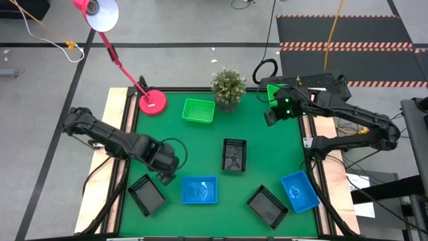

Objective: Stack baskets by color
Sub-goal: Stack the bottom left black bin on the top black bin

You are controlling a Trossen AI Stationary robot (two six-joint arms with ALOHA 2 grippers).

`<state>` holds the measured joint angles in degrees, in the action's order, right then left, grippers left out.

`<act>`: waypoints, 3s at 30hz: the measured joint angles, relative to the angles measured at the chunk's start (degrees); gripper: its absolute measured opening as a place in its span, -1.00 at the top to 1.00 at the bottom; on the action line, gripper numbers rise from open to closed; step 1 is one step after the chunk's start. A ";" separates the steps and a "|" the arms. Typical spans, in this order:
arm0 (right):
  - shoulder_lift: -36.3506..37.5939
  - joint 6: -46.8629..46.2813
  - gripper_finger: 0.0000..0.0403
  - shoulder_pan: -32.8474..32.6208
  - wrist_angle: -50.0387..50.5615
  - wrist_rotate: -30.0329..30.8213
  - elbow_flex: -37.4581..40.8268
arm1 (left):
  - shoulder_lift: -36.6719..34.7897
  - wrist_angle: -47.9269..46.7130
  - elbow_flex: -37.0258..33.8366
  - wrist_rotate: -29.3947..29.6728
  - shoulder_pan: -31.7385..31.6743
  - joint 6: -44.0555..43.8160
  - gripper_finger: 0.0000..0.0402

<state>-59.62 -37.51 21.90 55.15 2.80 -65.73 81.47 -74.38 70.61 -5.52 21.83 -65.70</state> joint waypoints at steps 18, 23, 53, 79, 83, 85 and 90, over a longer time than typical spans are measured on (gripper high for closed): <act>0.84 2.31 1.00 -8.40 -1.52 -7.30 0.00 | -10.00 2.39 -18.34 -10.92 9.69 -12.84 -0.20; 0.86 2.24 1.00 -9.33 -2.83 -7.30 0.00 | -11.76 5.14 -21.80 -9.20 10.04 -11.76 -0.20; 0.88 2.64 1.00 -9.24 -7.38 -4.09 0.00 | -11.88 18.89 -32.67 -10.73 9.07 -5.78 0.93; 0.88 0.78 1.00 -9.26 -10.12 -2.58 0.00 | -10.83 -15.88 5.90 -9.40 -19.09 34.84 0.96; 0.86 0.72 1.00 -9.52 -13.89 -2.73 0.02 | -6.55 -15.78 12.10 -8.23 -22.96 42.73 0.96; 0.85 0.18 0.99 -10.14 -18.36 -2.87 0.02 | -3.51 -15.59 14.83 -7.96 -24.50 46.60 0.96; -0.56 -2.84 0.89 -13.13 -29.30 -2.84 0.01 | 4.78 -15.60 21.86 -7.60 -28.19 53.19 0.96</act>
<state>-60.18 -40.35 8.77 25.85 -0.04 -65.73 86.25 -89.98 92.47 -13.13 -6.36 -12.50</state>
